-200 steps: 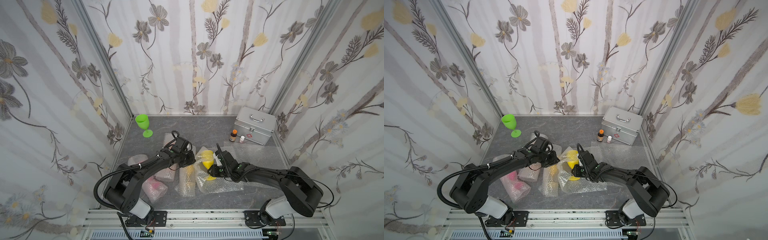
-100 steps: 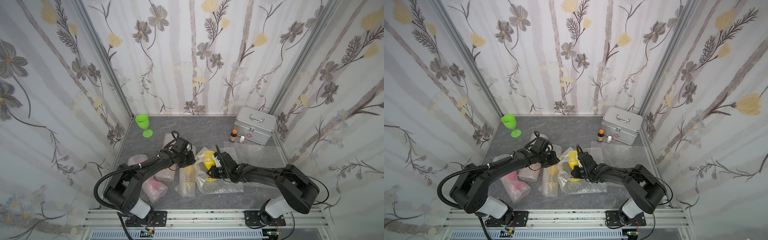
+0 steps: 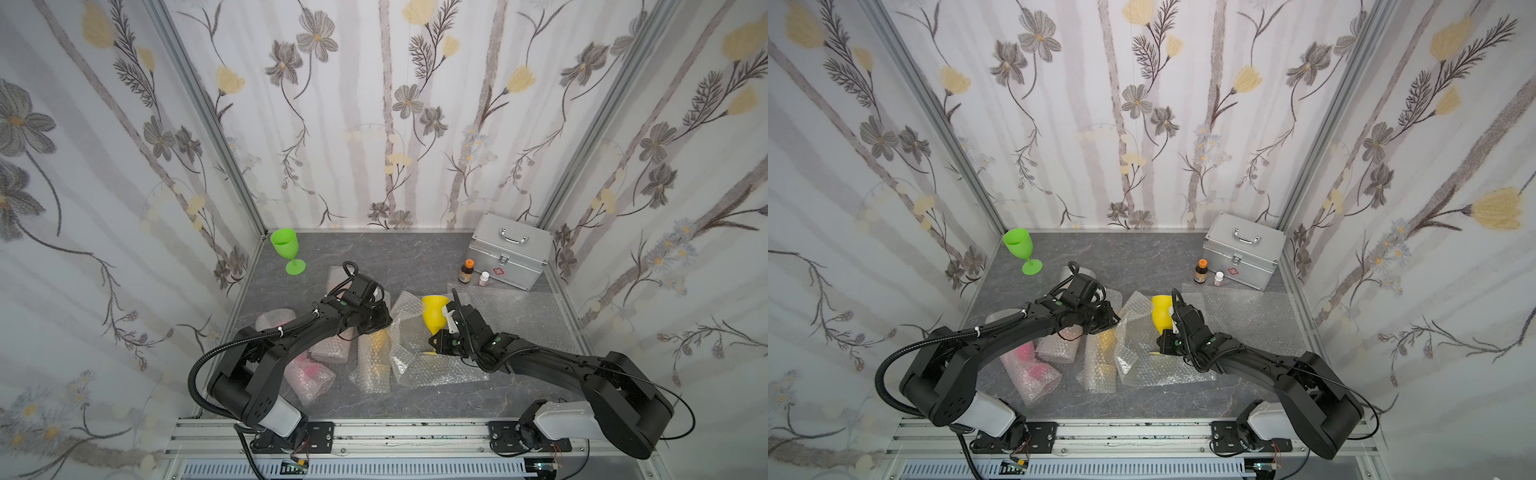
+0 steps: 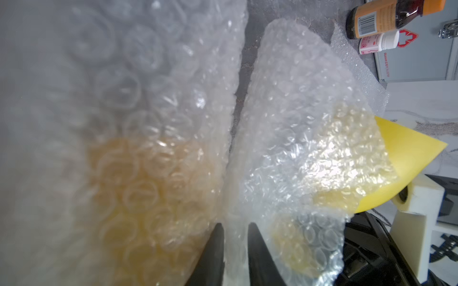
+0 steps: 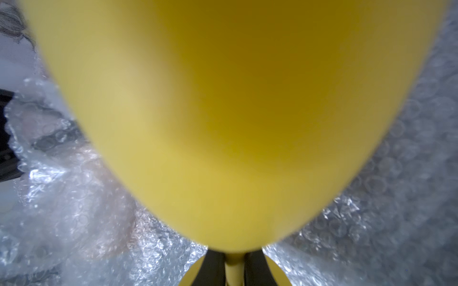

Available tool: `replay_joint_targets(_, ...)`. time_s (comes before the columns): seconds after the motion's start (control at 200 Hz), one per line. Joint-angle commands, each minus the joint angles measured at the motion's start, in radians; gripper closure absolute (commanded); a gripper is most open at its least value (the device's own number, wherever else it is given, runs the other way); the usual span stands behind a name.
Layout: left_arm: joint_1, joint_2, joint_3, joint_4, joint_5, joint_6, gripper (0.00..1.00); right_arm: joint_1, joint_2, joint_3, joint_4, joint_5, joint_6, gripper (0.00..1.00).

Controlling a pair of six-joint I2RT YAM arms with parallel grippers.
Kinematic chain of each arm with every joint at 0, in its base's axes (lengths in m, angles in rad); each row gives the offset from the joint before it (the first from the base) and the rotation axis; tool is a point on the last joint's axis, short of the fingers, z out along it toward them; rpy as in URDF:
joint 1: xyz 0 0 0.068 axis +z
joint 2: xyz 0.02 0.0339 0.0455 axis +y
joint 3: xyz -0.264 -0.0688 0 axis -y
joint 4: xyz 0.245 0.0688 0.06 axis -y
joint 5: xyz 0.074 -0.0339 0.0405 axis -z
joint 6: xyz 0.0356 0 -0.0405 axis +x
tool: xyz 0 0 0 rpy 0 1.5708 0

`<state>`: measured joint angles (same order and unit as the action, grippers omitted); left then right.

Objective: Unpack wine glasses from bubble wrap
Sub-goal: Pick up the wine glass from the bubble wrap.

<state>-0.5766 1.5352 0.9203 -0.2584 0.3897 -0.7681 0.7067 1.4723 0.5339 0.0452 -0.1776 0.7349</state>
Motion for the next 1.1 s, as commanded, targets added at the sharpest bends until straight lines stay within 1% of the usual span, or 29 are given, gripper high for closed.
replay_joint_targets(0.0,0.001,0.008,0.016,0.013,0.007,-0.011,0.7,-0.016,-0.035,-0.006,-0.033,0.066,-0.029,0.87)
replay_joint_targets(0.24,0.017,0.002,0.078,-0.027,0.027,0.005,0.58,-0.015,-0.089,0.021,-0.088,0.161,-0.101,0.88)
replay_joint_targets(0.335,0.032,-0.002,0.117,-0.064,0.03,0.022,0.55,0.003,-0.112,0.03,-0.08,0.192,-0.139,0.88)
replay_joint_targets(0.45,0.063,-0.013,0.158,-0.086,0.058,0.029,0.53,0.06,-0.117,0.066,-0.086,0.266,-0.216,0.87)
replay_joint_targets(0.46,0.066,-0.015,0.16,-0.088,0.062,0.029,0.52,0.086,-0.115,0.071,-0.086,0.276,-0.223,0.87)
replay_joint_targets(0.55,0.096,-0.022,0.186,-0.086,0.121,0.02,0.44,0.157,-0.09,0.11,-0.1,0.366,-0.274,0.87)
replay_joint_targets(0.635,0.125,-0.038,0.206,-0.086,0.17,0.008,0.4,0.198,-0.059,0.131,-0.096,0.42,-0.309,0.87)
replay_joint_targets(0.78,0.169,-0.071,0.214,-0.098,0.204,-0.007,0.4,0.264,-0.028,0.144,-0.05,0.474,-0.359,0.87)
replay_joint_targets(0.884,0.178,-0.081,0.205,-0.099,0.229,-0.014,0.41,0.319,-0.011,0.151,-0.018,0.52,-0.397,0.87)
replay_joint_targets(0.984,0.178,-0.07,0.204,-0.106,0.267,-0.01,0.45,0.367,0.006,0.162,-0.003,0.573,-0.433,0.87)
replay_joint_targets(1.094,0.178,-0.062,0.204,-0.121,0.323,0.008,0.48,0.391,0.021,0.173,-0.005,0.613,-0.451,0.87)
